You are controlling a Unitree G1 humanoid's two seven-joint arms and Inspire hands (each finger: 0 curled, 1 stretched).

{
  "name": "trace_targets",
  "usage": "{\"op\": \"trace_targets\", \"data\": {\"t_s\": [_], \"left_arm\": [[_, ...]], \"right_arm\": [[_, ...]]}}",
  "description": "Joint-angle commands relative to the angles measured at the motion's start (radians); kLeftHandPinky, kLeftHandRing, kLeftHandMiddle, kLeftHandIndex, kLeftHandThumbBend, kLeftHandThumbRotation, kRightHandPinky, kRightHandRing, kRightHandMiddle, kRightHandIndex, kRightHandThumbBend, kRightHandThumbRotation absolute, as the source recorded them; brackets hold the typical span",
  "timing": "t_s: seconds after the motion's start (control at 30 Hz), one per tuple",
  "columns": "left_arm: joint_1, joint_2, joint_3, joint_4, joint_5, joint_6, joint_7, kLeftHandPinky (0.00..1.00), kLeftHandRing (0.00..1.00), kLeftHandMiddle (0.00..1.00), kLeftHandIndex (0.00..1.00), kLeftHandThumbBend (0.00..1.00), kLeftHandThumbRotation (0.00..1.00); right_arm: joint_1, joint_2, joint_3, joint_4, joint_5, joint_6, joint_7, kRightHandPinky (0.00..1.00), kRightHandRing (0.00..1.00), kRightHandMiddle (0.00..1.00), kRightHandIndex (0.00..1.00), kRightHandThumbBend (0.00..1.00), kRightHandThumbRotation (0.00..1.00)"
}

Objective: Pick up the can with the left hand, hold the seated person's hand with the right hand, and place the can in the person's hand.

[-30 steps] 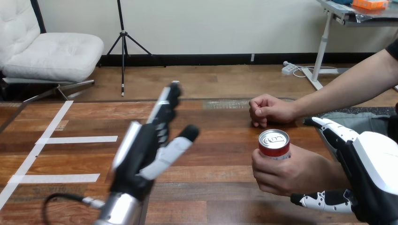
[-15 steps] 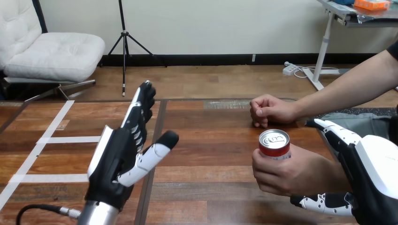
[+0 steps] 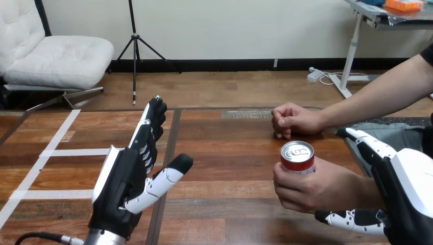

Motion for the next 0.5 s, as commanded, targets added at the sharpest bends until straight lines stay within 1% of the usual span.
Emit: {"op": "trace_targets", "data": {"t_s": [0.0,0.27,0.47], "left_arm": [[-0.022,-0.017,0.009,-0.021,-0.007,-0.041,0.008,1.0,1.0,1.0,1.0,0.83,0.62],[-0.008,-0.024,0.007,-0.019,-0.006,-0.064,0.008,1.0,1.0,1.0,1.0,0.82,0.63],[0.01,-0.031,0.004,-0.032,-0.008,-0.06,0.01,1.0,1.0,1.0,1.0,0.82,0.61]], "right_arm": [[-0.025,0.014,-0.022,-0.027,0.022,-0.048,-0.051,0.82,0.88,0.89,0.87,0.86,0.0],[-0.019,0.027,-0.019,-0.008,0.05,-0.084,-0.086,0.82,0.88,0.89,0.87,0.86,0.0],[-0.012,0.032,-0.015,0.0,0.05,-0.103,-0.103,0.82,0.88,0.89,0.87,0.86,0.0]]}}
